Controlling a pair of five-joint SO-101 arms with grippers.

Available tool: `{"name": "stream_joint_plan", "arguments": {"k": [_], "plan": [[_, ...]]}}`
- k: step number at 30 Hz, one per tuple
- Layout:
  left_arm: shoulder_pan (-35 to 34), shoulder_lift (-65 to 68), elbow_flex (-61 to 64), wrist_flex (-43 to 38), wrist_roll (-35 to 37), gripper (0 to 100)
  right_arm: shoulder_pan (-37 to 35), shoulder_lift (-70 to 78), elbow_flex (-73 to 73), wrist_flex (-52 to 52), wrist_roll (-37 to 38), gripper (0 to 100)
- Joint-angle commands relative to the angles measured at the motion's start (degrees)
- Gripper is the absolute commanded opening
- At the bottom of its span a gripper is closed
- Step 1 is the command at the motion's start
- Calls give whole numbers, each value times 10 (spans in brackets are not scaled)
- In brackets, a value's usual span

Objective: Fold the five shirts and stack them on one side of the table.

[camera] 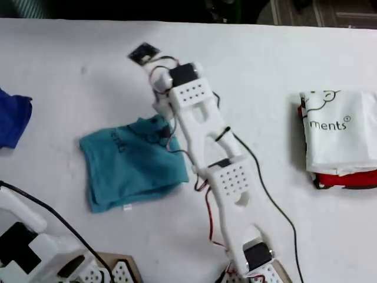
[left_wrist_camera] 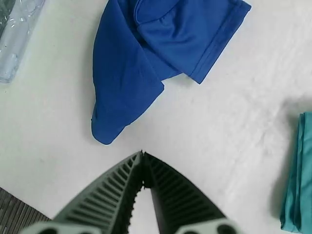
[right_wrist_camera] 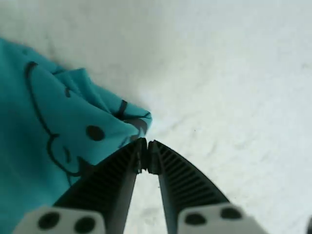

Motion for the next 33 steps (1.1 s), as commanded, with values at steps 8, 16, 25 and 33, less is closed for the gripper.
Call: {"name": "stream_joint_plan", "arguments": {"k": [8,16,25,33], "plan": [[0,-22,-17,1,0,27,-51,-3,18,22,4,18],[-1,-22,-17,1,0,27,48,45,-11,-18,4,18],[0,-22,-17,-1,0,27,-16,-16,-92,35,4,18],[0,-22,-18,-2,-1,27,-33,-160,118,36,2,18]]}}
